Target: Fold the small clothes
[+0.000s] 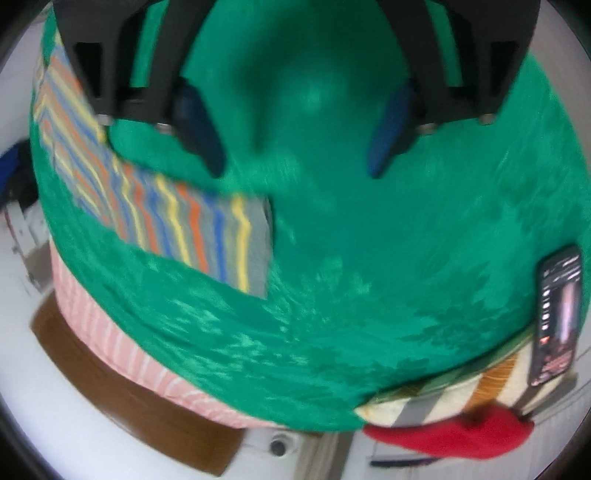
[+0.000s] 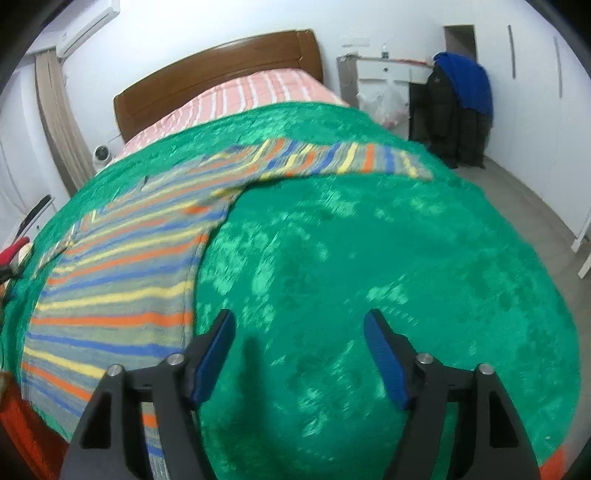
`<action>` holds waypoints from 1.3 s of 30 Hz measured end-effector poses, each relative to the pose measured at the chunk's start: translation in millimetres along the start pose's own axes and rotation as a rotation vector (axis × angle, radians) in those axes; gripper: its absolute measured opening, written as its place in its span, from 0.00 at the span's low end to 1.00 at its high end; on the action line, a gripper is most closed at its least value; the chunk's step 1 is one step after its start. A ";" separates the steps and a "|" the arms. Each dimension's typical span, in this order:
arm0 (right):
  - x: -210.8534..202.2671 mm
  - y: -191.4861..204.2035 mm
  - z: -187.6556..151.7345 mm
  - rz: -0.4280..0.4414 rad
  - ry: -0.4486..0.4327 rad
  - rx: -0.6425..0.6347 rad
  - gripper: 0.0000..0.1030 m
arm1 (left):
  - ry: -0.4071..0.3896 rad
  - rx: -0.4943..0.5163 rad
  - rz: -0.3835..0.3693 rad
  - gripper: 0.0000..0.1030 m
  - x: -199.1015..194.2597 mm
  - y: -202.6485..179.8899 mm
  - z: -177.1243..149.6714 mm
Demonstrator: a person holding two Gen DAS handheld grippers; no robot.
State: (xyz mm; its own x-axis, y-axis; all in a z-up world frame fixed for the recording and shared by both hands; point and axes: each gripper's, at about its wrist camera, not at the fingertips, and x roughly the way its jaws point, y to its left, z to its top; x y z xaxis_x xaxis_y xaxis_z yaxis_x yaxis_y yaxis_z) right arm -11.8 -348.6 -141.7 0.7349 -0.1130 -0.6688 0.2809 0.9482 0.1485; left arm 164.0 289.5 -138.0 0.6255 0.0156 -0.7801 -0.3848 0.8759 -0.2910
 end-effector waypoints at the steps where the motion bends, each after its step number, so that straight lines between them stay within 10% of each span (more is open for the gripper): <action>1: -1.1 -1.6 3.6 -0.008 -0.012 0.002 0.79 | -0.006 0.038 -0.015 0.85 -7.0 -5.7 -14.8; 13: 57.1 -23.2 38.7 -0.130 0.002 0.003 0.89 | -0.076 0.347 0.061 0.99 15.3 -47.0 -86.0; 39: 73.6 -28.6 16.7 -0.107 -0.064 -0.011 0.95 | -0.086 0.350 0.084 1.00 21.4 -50.1 -89.4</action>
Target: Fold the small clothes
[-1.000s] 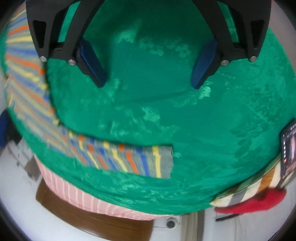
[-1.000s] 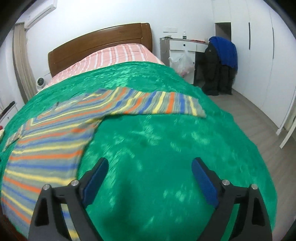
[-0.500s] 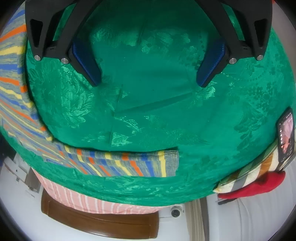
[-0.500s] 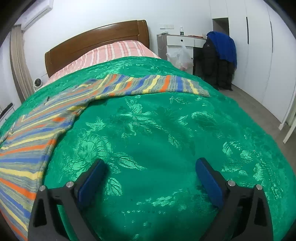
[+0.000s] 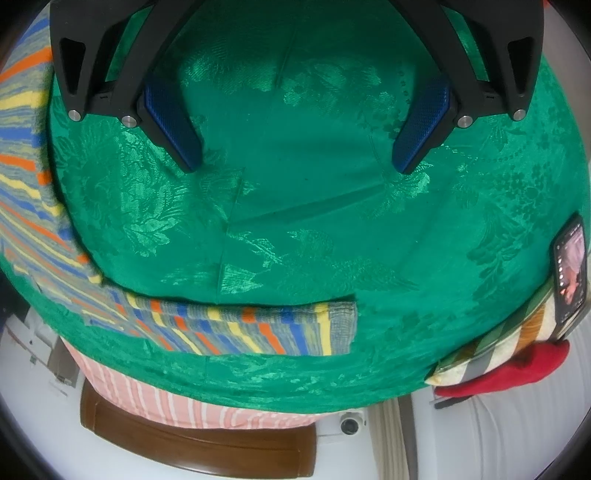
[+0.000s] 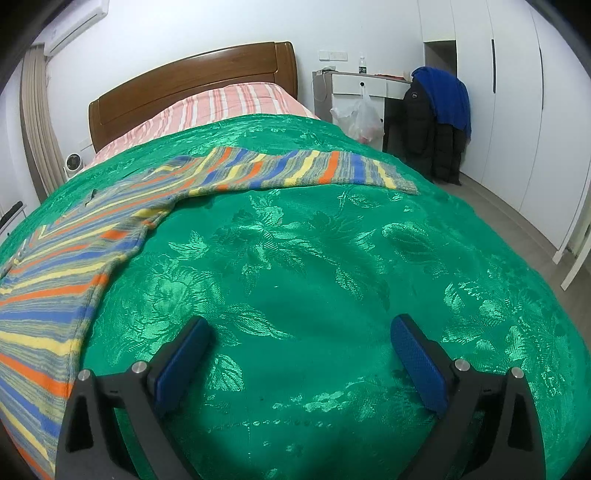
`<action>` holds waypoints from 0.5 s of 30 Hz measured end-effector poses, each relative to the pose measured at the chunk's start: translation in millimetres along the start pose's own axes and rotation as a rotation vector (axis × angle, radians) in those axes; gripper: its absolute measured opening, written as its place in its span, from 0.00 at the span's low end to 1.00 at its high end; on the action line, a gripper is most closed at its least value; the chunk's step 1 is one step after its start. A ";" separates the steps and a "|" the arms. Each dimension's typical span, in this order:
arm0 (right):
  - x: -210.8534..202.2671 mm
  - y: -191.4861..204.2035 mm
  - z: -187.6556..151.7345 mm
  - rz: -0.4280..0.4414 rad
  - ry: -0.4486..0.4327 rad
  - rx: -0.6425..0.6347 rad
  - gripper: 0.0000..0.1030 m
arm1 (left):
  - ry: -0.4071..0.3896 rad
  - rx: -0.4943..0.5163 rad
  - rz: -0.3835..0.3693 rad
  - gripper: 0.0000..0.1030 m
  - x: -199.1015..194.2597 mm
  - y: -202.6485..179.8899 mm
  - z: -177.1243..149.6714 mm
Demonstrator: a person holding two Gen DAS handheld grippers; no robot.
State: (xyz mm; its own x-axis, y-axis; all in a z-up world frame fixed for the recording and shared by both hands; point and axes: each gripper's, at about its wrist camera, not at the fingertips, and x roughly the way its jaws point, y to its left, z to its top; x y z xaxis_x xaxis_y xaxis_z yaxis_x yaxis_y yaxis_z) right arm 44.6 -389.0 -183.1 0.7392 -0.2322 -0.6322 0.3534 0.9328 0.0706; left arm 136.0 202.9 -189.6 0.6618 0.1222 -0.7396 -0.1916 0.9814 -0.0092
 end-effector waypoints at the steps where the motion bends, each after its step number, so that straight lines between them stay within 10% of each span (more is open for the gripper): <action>1: 0.0 0.0 0.0 0.000 0.000 0.000 0.95 | 0.000 0.000 -0.001 1.00 -0.1 0.2 0.0; 15: -0.3 -0.3 -0.3 -0.006 -0.003 -0.003 0.95 | -0.008 0.003 0.009 1.00 -0.8 -0.4 -2.4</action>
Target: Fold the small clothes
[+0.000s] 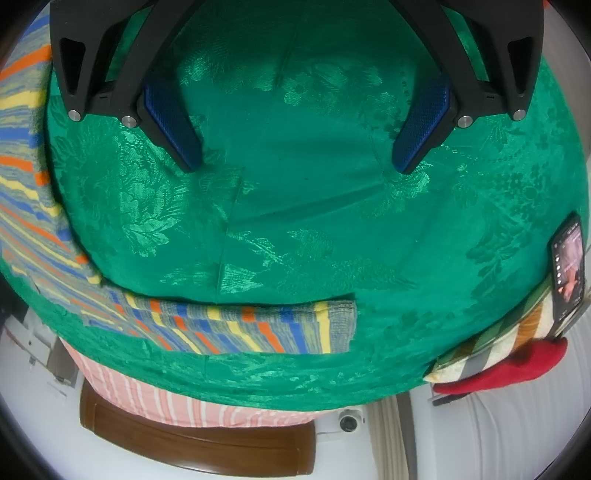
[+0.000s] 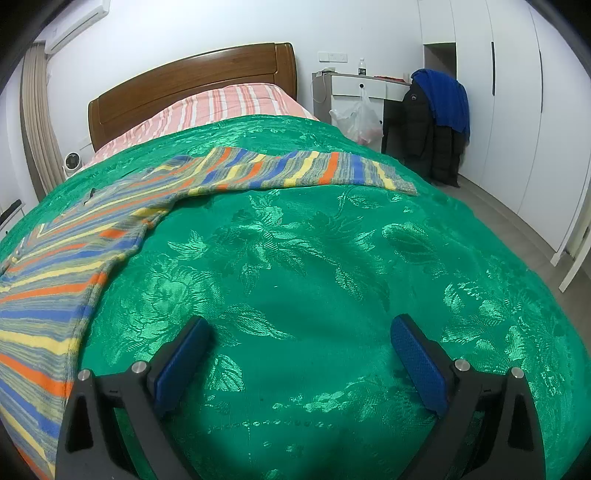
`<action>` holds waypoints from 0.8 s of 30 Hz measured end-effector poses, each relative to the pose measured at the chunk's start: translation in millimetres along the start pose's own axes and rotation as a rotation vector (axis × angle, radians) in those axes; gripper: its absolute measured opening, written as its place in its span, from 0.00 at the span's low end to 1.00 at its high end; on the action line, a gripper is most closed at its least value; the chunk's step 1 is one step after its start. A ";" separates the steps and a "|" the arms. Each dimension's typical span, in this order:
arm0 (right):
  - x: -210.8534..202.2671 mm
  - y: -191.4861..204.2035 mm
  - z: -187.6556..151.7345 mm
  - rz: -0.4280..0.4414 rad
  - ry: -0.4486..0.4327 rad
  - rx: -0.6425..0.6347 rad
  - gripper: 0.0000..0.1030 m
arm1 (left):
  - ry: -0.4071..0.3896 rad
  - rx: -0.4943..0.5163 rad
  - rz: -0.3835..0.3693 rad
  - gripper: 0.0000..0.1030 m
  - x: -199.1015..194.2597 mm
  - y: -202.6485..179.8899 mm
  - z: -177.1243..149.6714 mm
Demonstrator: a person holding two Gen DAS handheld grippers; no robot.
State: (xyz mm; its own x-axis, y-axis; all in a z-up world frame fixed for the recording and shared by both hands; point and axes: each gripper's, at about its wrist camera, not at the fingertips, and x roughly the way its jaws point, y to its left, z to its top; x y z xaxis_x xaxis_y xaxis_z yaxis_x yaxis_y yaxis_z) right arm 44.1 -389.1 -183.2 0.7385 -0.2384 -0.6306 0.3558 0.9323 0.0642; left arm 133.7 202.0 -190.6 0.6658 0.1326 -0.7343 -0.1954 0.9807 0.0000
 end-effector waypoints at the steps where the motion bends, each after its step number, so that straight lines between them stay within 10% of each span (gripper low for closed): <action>1: 0.0 -0.3 0.1 0.000 0.000 0.000 0.95 | -0.001 0.000 0.001 1.00 -0.2 0.2 0.2; 24: 0.0 1.1 -0.7 -0.001 -0.002 -0.001 0.95 | -0.005 0.002 0.006 1.00 -1.0 0.2 0.7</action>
